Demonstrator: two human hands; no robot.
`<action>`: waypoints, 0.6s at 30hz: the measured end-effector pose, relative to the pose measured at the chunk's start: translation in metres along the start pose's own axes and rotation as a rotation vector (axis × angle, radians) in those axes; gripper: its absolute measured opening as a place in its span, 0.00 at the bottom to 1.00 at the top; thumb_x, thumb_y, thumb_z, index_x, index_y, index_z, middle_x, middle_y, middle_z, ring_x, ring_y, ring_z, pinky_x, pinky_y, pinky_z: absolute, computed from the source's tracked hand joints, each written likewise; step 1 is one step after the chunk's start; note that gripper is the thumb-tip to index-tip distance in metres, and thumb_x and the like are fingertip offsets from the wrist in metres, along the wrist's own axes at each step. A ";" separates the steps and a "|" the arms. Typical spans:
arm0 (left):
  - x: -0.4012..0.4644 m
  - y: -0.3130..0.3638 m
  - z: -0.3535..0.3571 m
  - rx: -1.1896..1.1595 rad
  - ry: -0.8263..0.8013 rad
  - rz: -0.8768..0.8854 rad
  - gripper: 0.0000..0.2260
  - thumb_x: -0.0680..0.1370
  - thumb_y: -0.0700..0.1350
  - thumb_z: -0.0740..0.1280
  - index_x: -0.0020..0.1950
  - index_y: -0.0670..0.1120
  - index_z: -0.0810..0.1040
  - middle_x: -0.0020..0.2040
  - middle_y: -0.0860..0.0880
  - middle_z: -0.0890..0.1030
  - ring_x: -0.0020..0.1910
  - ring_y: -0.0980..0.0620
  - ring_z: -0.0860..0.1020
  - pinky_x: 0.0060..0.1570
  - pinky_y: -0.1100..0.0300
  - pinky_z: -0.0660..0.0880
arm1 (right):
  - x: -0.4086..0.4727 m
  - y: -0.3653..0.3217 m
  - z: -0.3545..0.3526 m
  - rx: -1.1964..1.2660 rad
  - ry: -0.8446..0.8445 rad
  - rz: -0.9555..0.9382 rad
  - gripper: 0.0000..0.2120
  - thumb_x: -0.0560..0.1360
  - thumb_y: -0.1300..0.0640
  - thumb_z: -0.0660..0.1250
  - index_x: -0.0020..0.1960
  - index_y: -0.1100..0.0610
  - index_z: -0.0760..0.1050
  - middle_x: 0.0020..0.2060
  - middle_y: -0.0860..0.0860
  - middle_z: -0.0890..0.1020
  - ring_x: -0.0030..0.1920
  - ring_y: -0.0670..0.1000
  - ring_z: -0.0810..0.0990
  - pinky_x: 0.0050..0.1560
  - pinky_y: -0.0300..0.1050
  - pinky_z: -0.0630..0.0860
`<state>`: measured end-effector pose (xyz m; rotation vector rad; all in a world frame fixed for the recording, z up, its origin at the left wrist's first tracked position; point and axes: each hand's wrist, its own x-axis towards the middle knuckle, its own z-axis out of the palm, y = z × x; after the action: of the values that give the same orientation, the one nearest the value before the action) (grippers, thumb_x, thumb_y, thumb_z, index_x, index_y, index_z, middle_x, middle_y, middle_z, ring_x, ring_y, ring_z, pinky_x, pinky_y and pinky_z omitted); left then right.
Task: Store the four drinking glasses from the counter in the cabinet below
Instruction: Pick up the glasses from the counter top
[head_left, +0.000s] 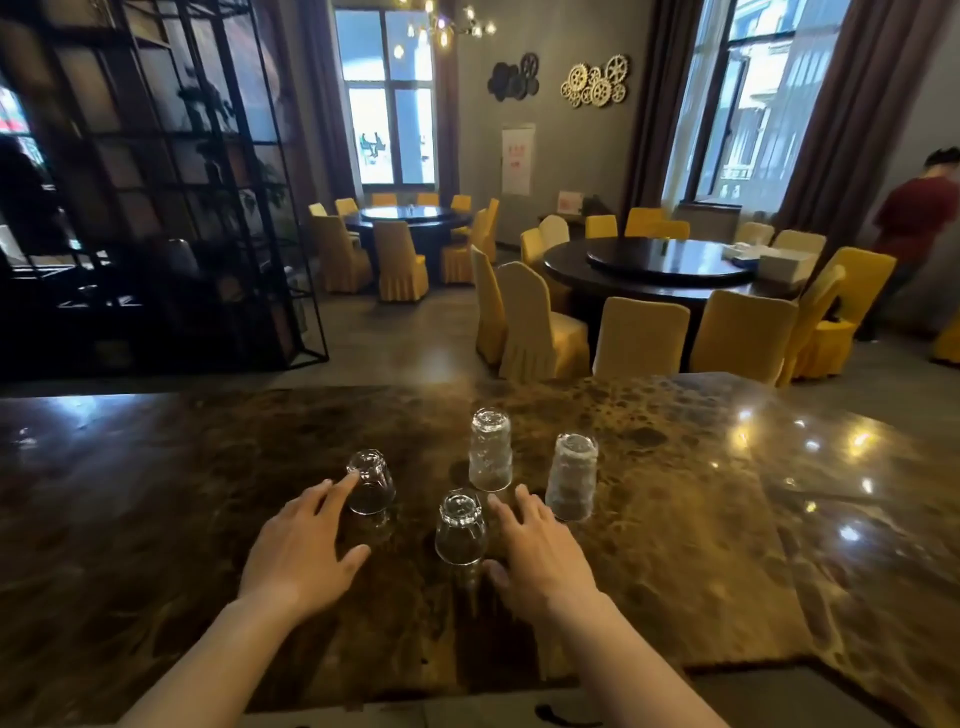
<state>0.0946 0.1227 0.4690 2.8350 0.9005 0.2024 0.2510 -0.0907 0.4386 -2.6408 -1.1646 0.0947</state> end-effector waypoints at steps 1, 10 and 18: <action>0.009 -0.010 0.003 0.002 -0.021 -0.013 0.39 0.76 0.61 0.67 0.80 0.58 0.46 0.80 0.49 0.55 0.77 0.47 0.59 0.73 0.49 0.63 | 0.009 -0.003 0.008 -0.025 -0.005 -0.015 0.39 0.78 0.48 0.68 0.81 0.48 0.49 0.81 0.56 0.50 0.81 0.59 0.49 0.78 0.58 0.57; 0.124 -0.049 0.028 0.146 -0.067 0.160 0.50 0.70 0.65 0.72 0.79 0.62 0.39 0.81 0.47 0.47 0.79 0.45 0.48 0.77 0.47 0.51 | 0.099 -0.041 0.038 -0.316 -0.131 -0.162 0.46 0.76 0.54 0.71 0.81 0.45 0.41 0.81 0.57 0.40 0.80 0.61 0.39 0.78 0.63 0.48; 0.208 -0.044 0.057 0.450 -0.409 0.484 0.48 0.69 0.56 0.77 0.79 0.62 0.48 0.81 0.47 0.47 0.78 0.41 0.52 0.75 0.42 0.56 | 0.128 -0.056 0.042 -0.477 -0.387 -0.168 0.30 0.81 0.56 0.65 0.79 0.53 0.58 0.80 0.61 0.53 0.79 0.65 0.51 0.74 0.65 0.62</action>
<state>0.2484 0.2734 0.4210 3.2655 0.1795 -0.5781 0.2907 0.0480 0.4178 -3.0021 -1.7141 0.3494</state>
